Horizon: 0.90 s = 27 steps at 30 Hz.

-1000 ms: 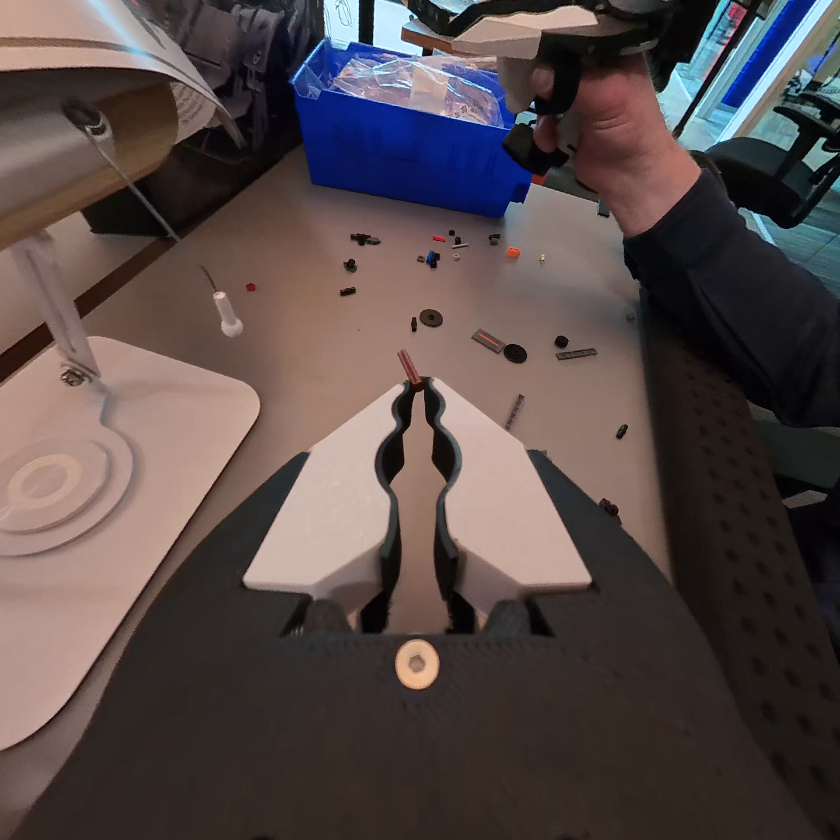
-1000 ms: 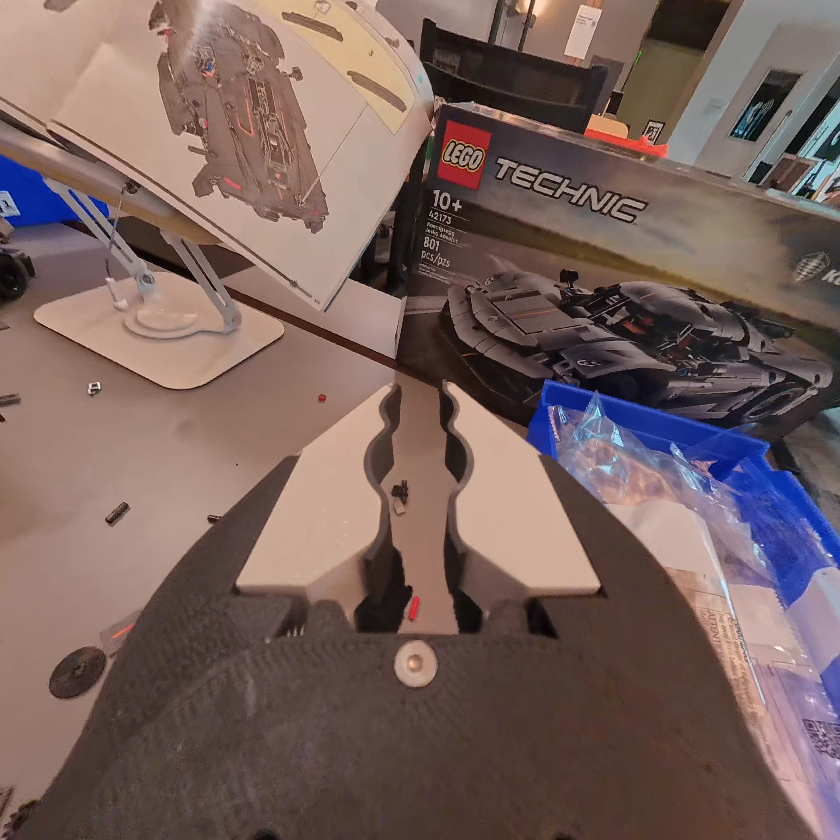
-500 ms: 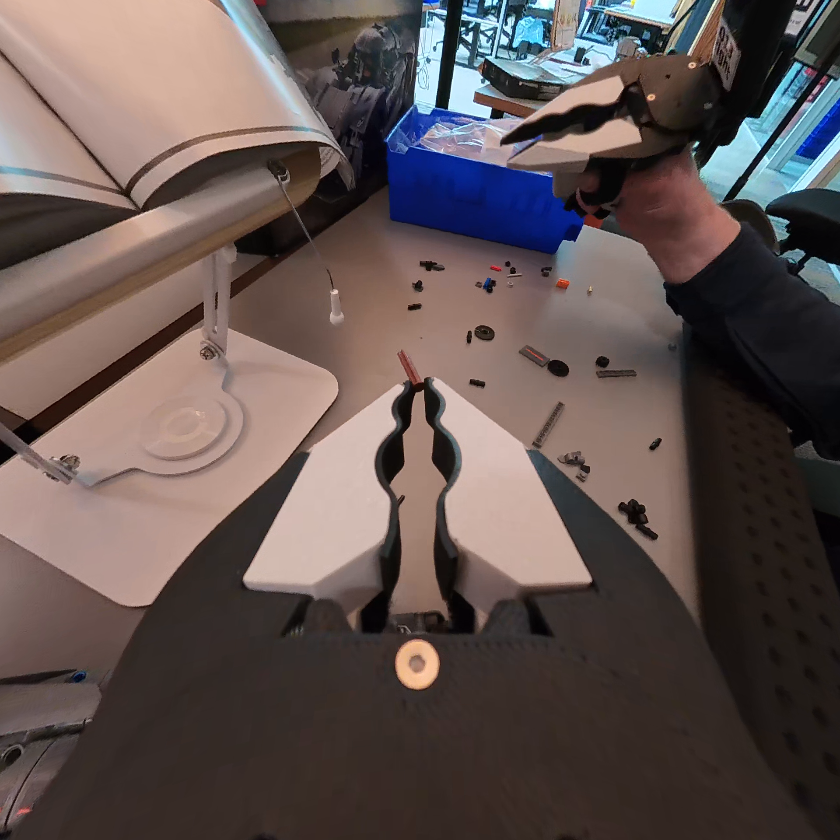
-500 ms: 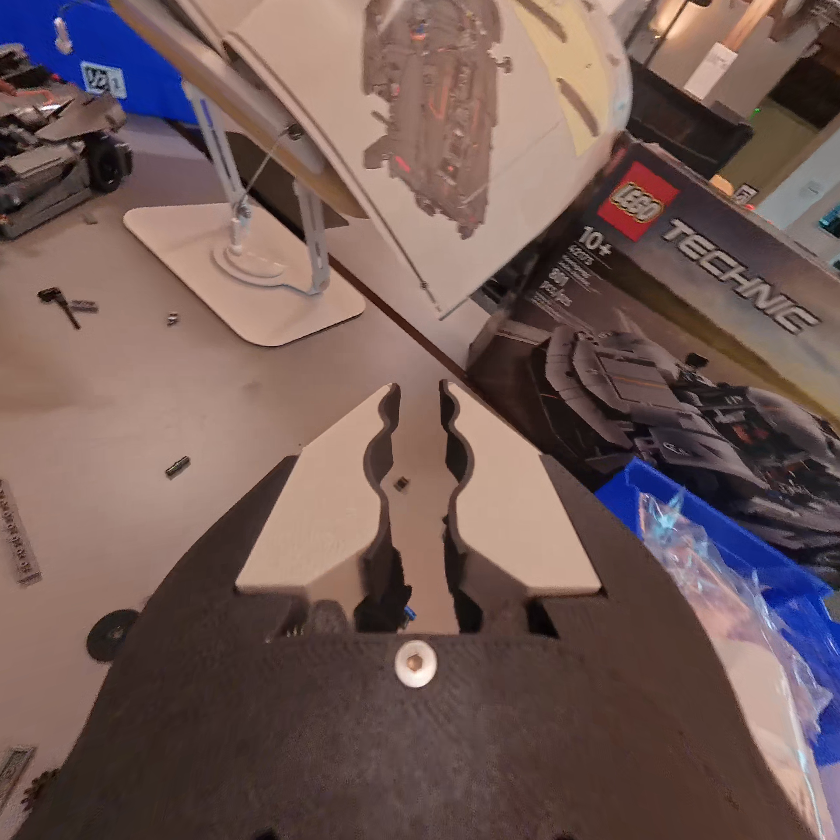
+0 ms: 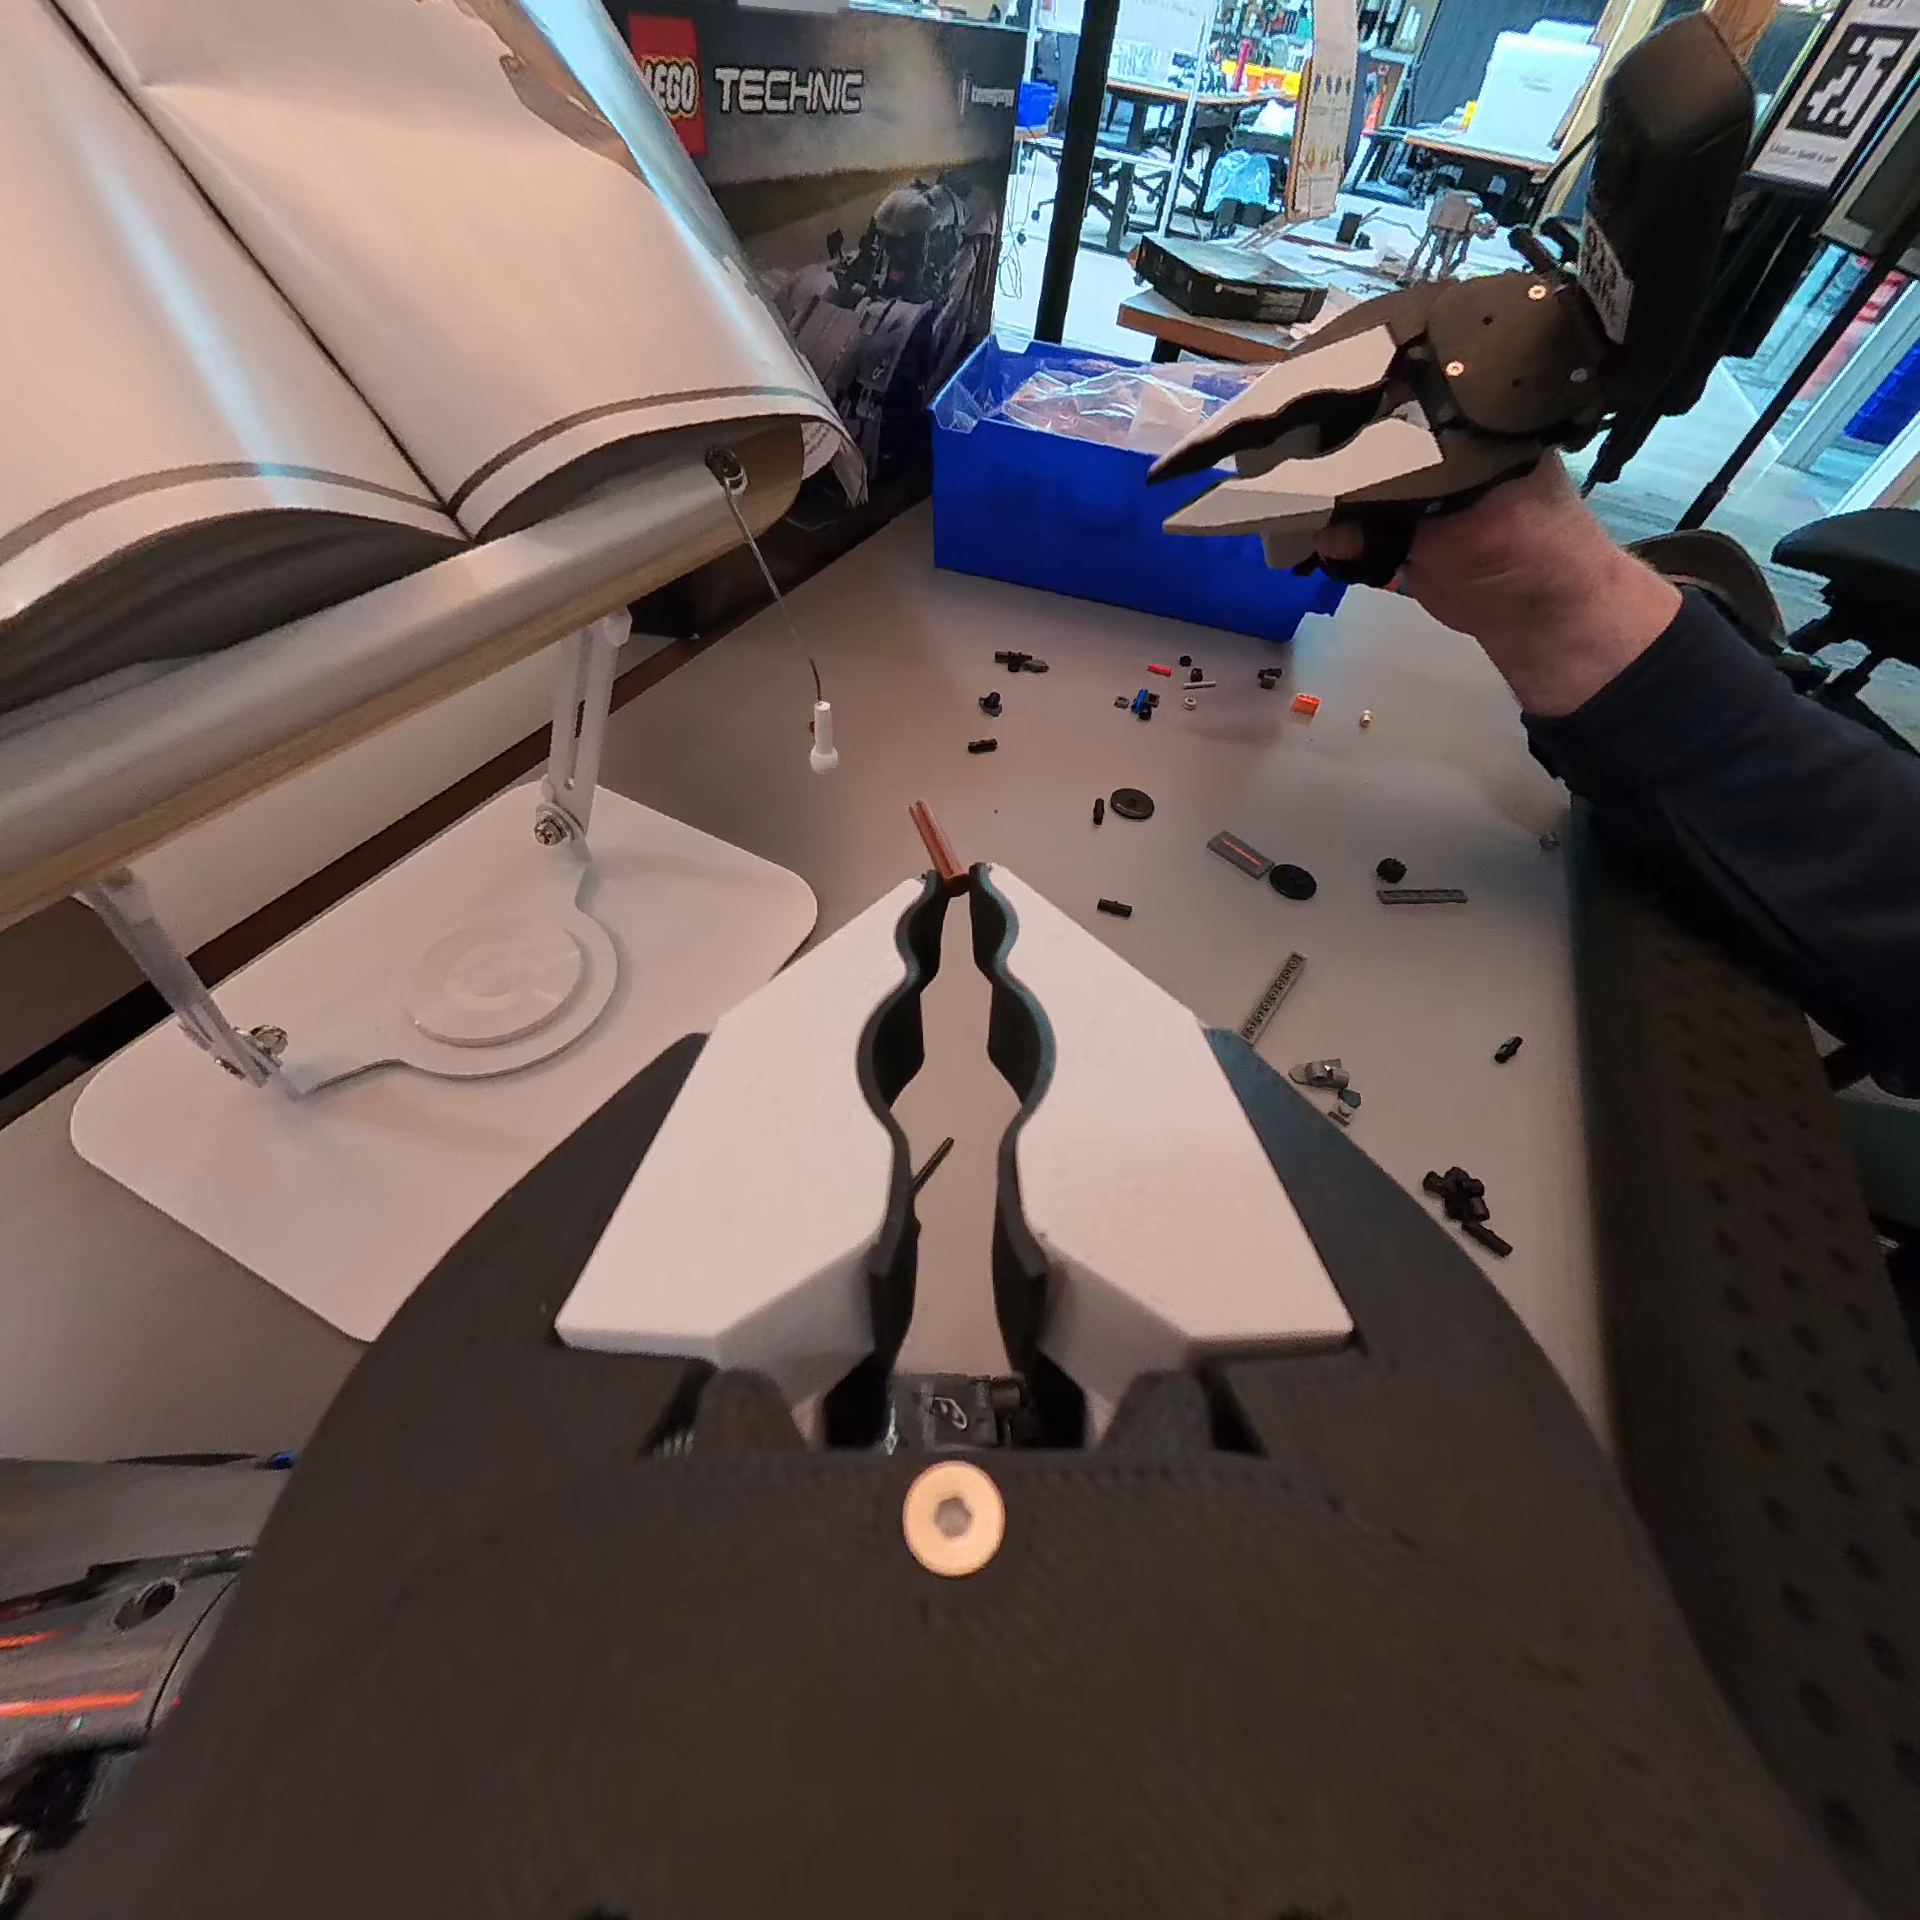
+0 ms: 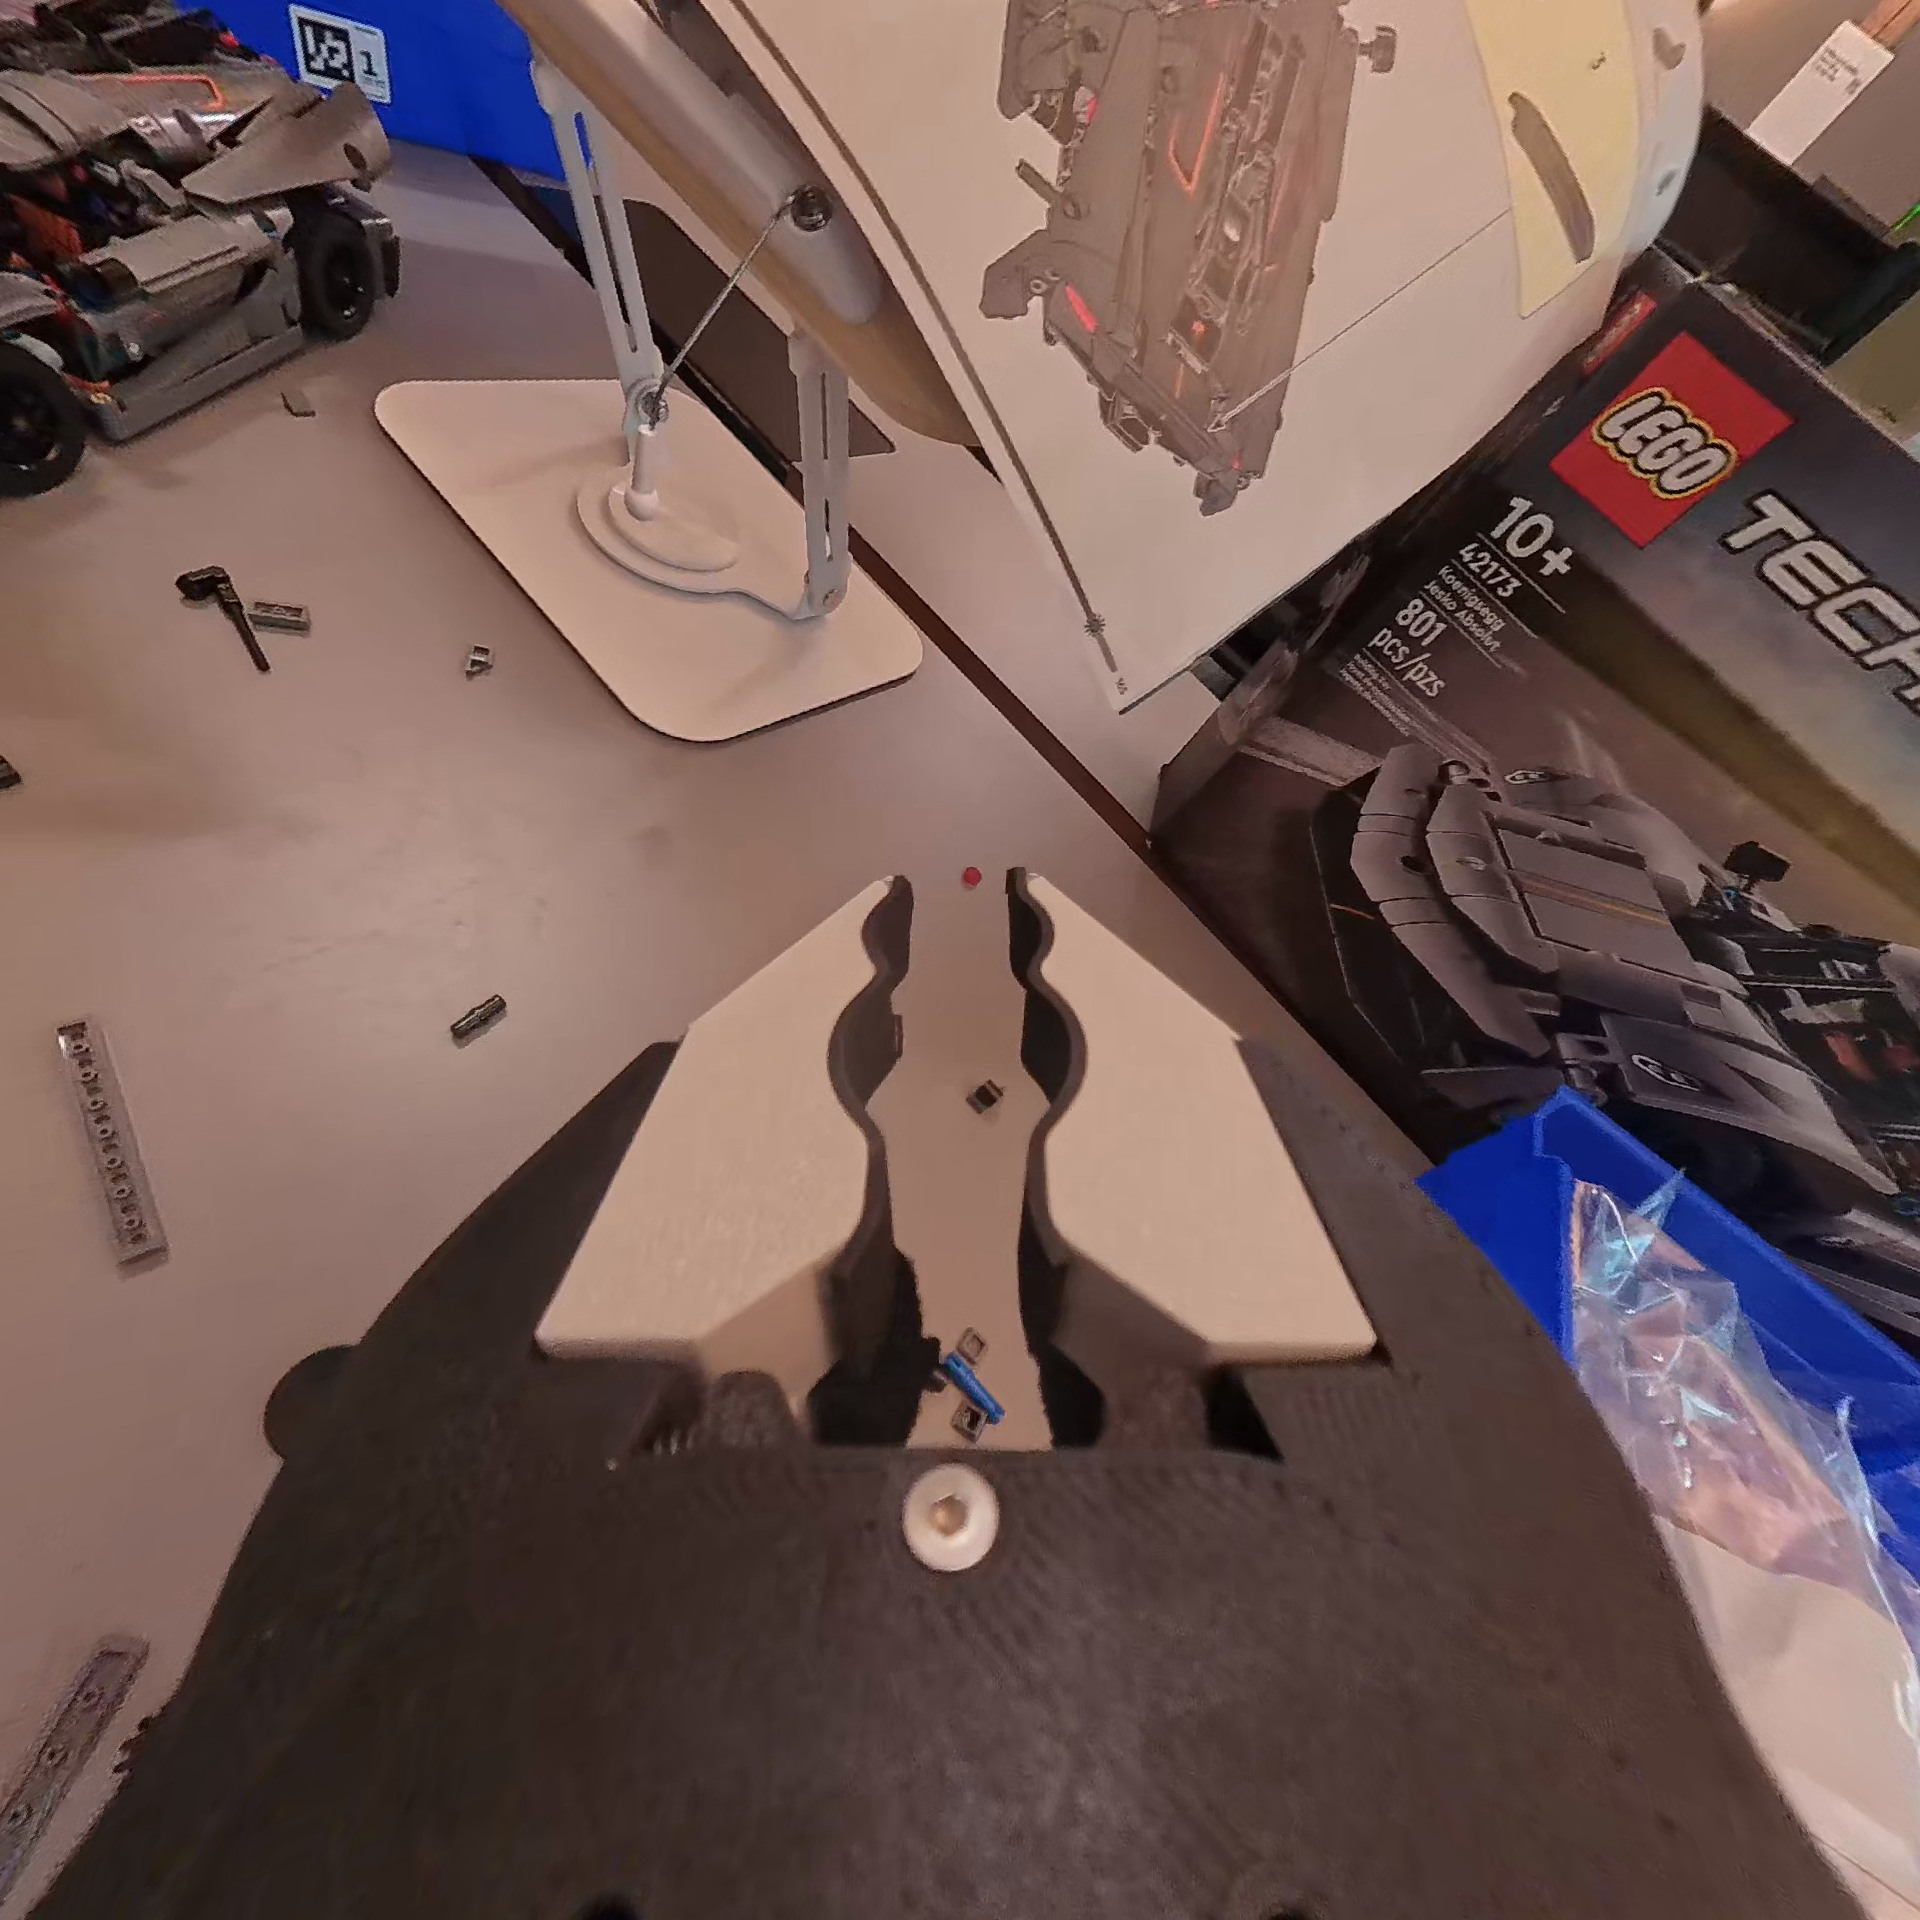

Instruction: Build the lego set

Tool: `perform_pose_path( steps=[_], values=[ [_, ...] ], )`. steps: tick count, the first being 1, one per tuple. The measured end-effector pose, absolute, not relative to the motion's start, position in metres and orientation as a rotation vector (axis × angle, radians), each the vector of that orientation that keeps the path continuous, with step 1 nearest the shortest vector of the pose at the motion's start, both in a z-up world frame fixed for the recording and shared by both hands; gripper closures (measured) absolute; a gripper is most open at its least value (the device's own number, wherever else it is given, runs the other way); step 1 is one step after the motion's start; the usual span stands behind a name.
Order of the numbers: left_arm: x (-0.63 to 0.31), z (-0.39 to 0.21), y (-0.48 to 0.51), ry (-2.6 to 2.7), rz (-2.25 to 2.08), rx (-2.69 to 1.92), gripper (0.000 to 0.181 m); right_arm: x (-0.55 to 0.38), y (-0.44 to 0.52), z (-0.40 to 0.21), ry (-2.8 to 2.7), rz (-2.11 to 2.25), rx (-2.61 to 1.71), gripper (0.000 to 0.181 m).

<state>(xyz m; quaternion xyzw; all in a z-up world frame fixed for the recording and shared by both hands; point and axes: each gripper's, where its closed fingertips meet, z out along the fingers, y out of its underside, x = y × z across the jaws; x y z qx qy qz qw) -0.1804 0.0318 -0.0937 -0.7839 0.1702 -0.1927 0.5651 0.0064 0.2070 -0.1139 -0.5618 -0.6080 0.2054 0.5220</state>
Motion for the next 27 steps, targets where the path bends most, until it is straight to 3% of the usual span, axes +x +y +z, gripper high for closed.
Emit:
perform_pose_path(
  steps=[27],
  values=[
    [-0.188,-0.092,0.028,0.380,-0.453,-1.832,0.178,-0.012,0.177,-0.159,-1.724,0.471,-1.357,0.165]
  ],
)
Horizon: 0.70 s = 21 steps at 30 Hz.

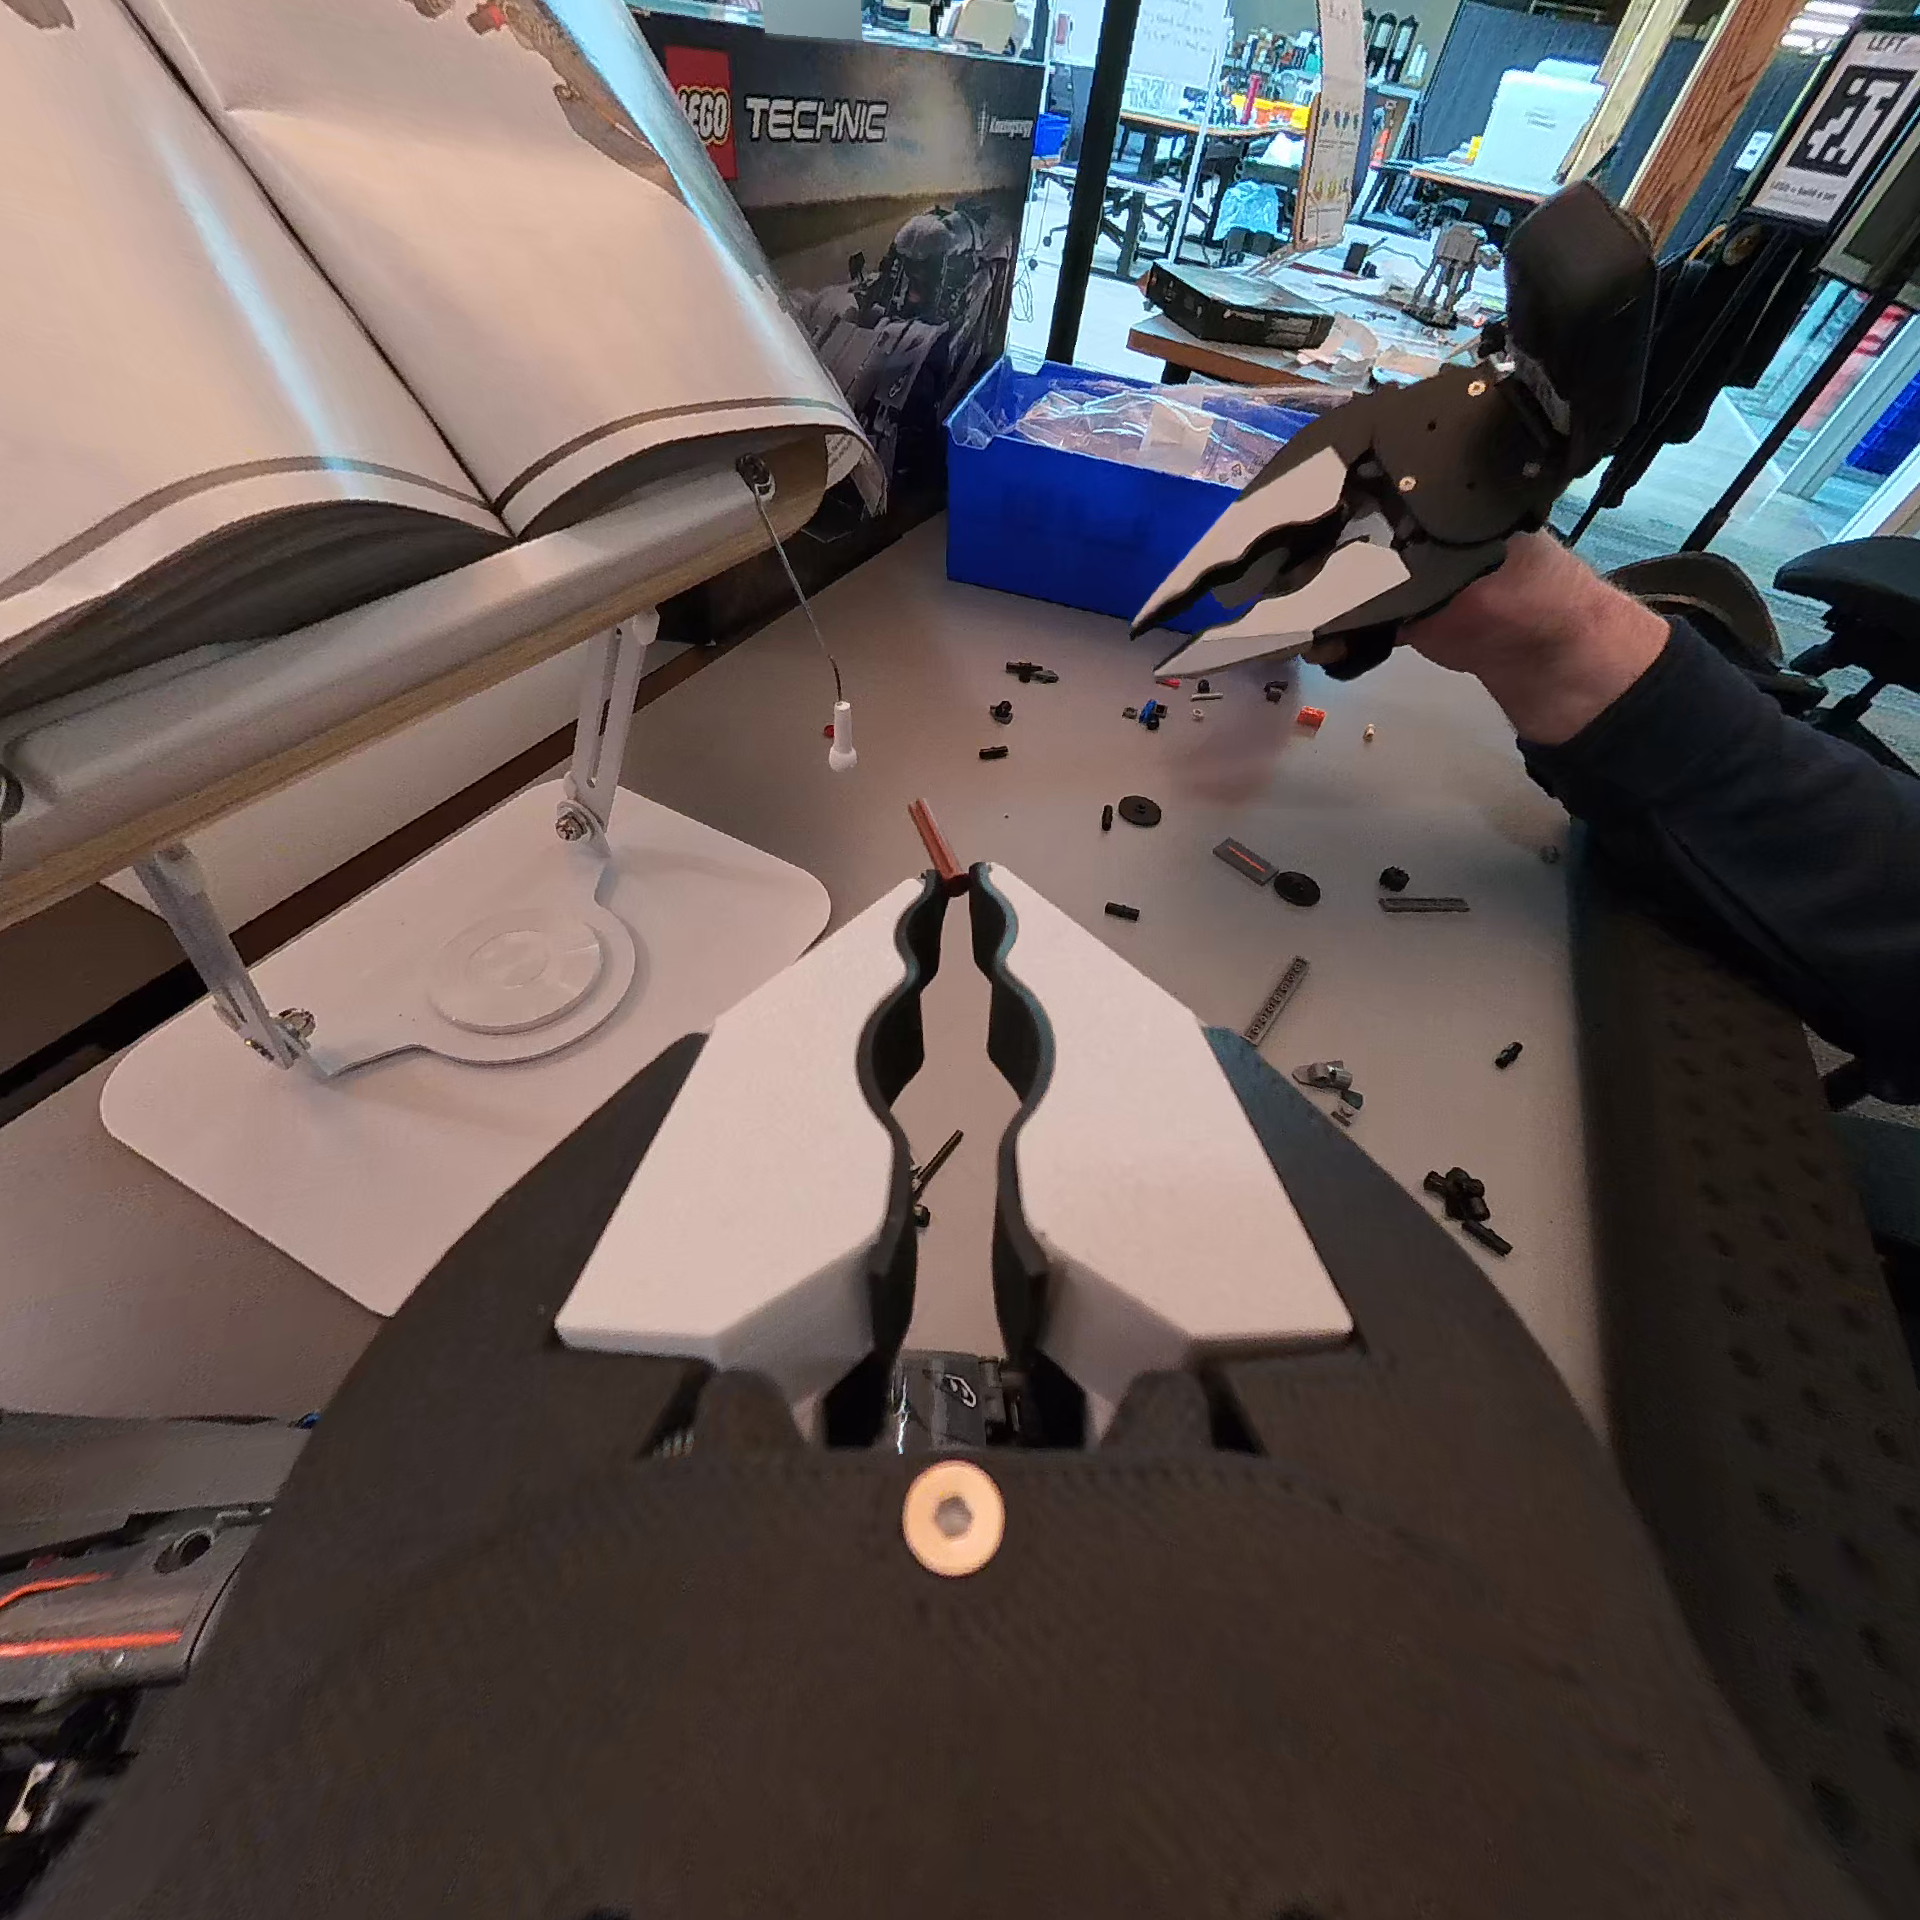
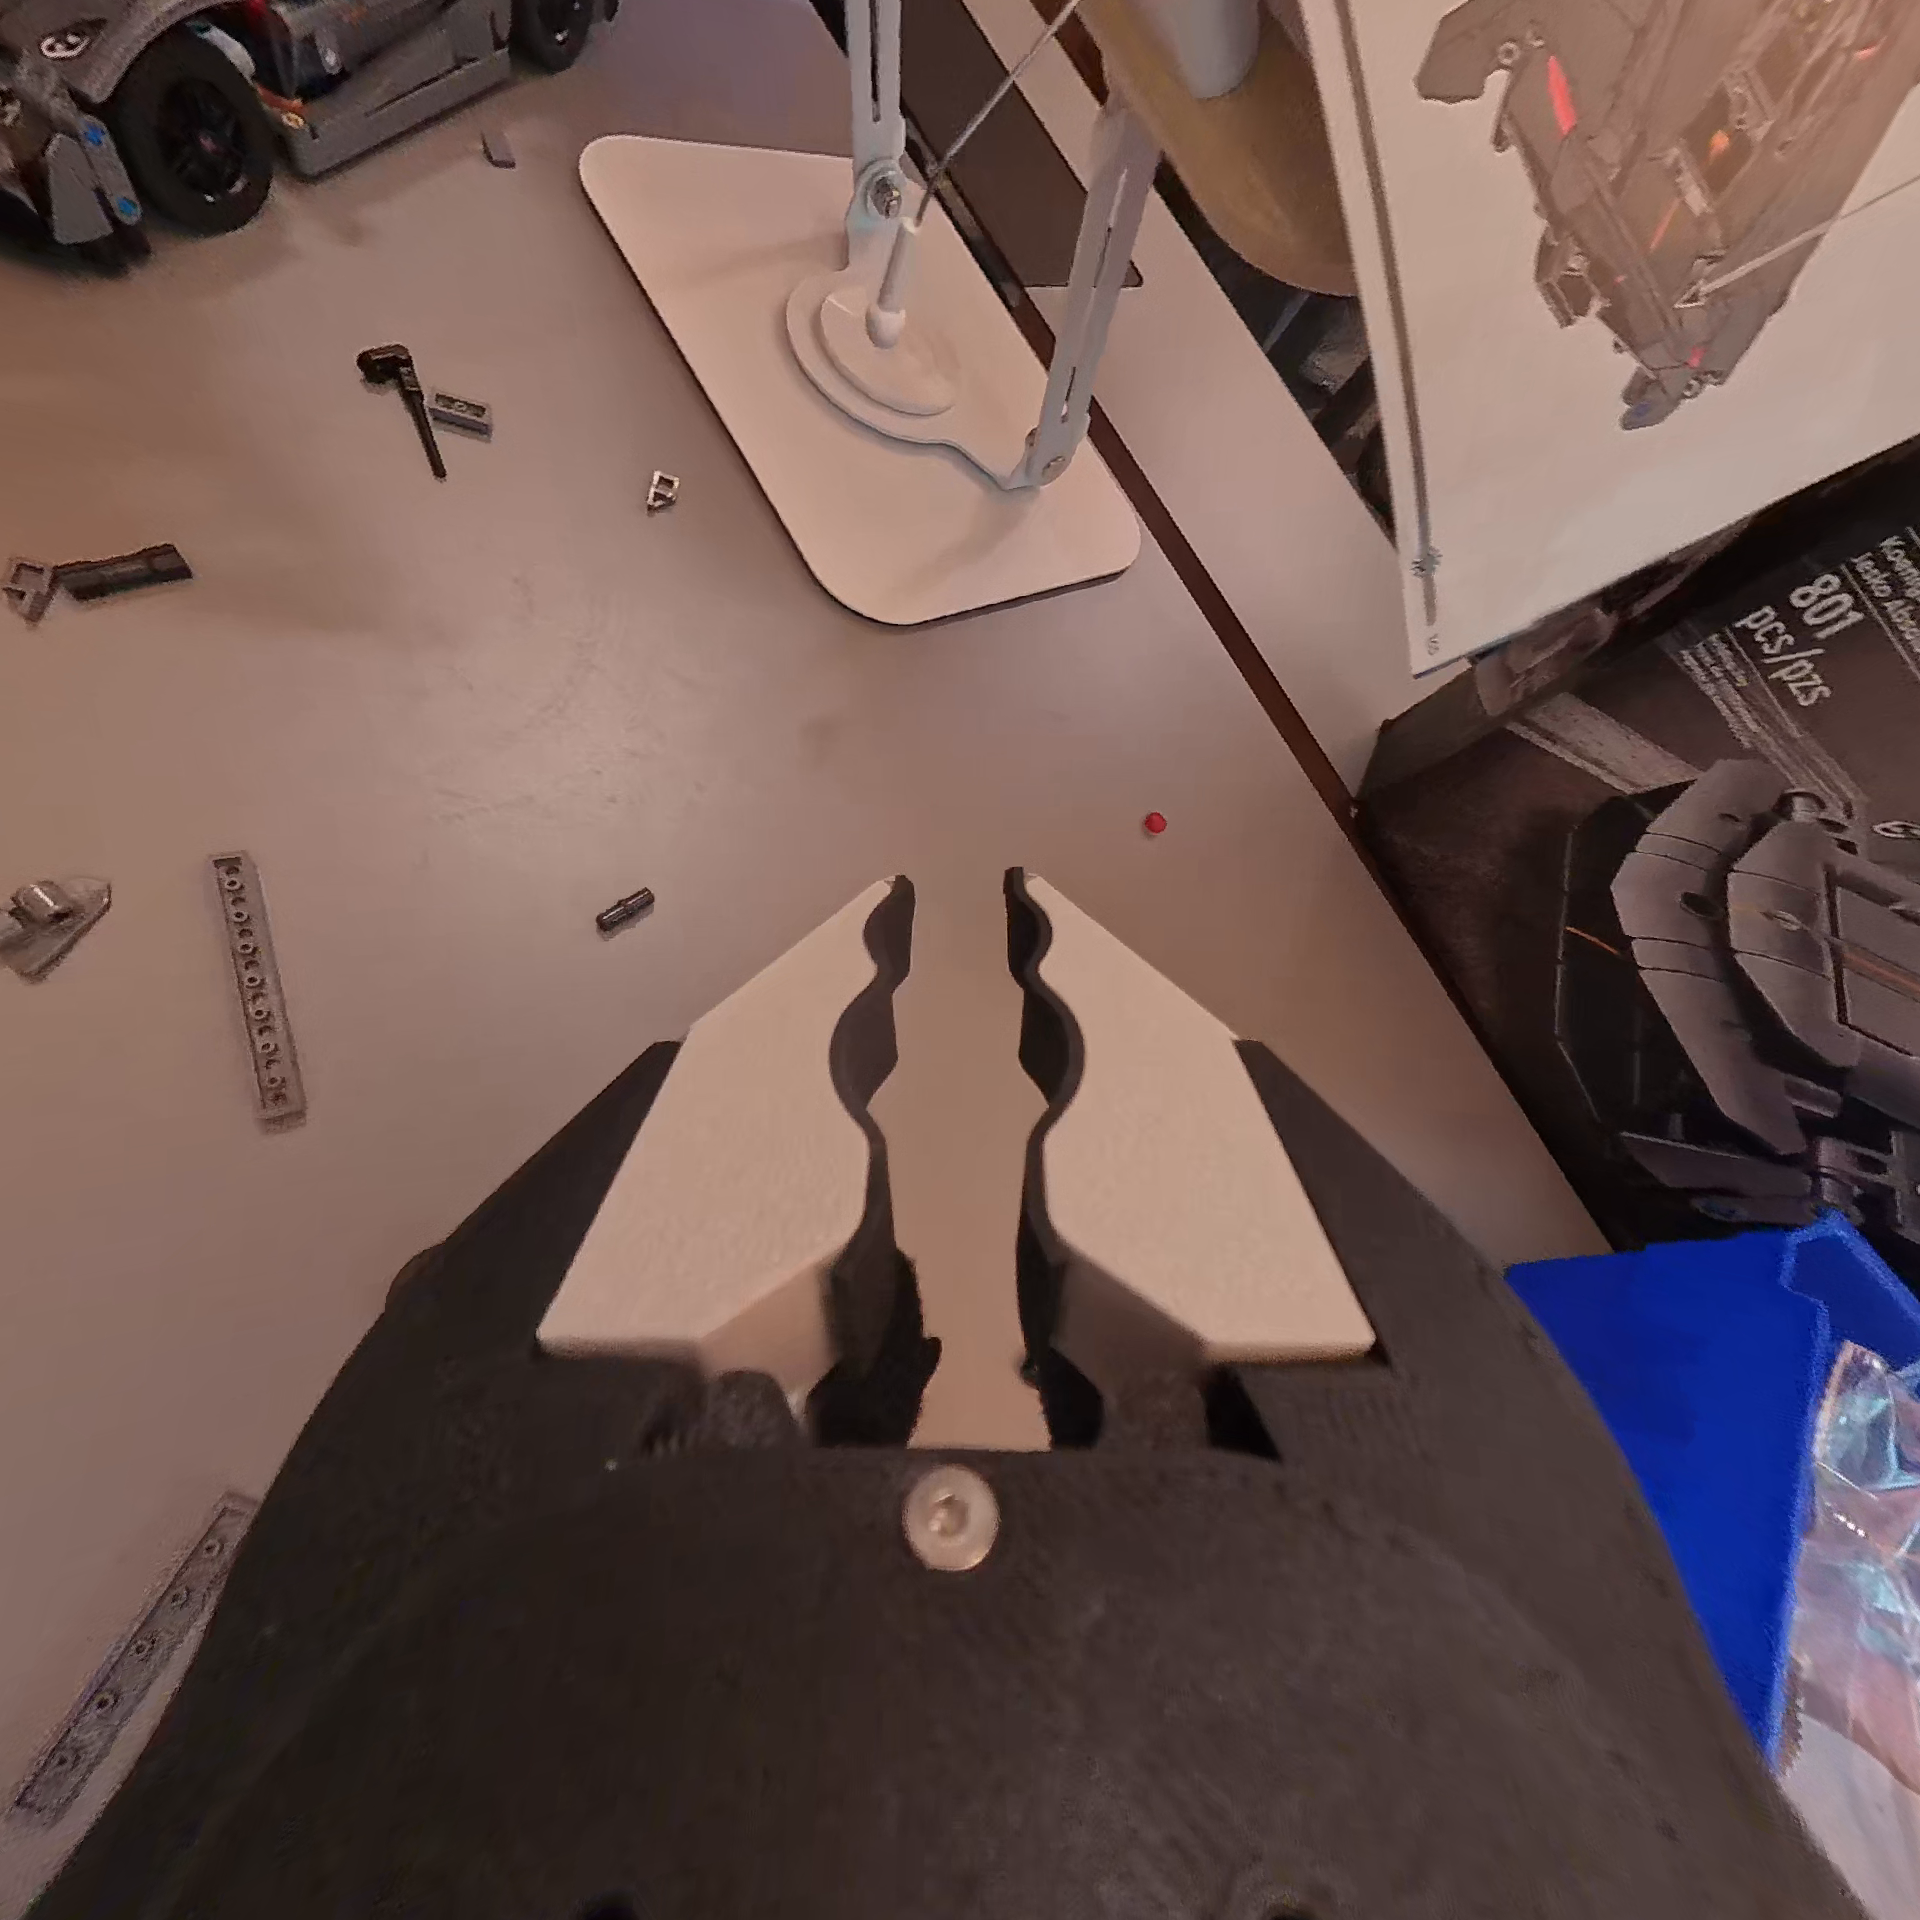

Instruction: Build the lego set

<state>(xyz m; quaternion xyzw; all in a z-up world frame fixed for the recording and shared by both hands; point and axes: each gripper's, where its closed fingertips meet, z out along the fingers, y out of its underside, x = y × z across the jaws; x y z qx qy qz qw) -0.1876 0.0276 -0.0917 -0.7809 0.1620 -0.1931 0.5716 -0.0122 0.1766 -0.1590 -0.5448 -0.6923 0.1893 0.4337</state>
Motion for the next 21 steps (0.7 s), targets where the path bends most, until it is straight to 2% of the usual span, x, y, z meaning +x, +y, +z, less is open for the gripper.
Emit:
perform_pose_path(
  steps=[21],
  values=[
    [-0.188,-0.095,0.025,0.386,-0.443,-1.841,0.178,-0.023,0.141,-0.192,-1.950,0.495,-1.314,0.166]
  ],
)
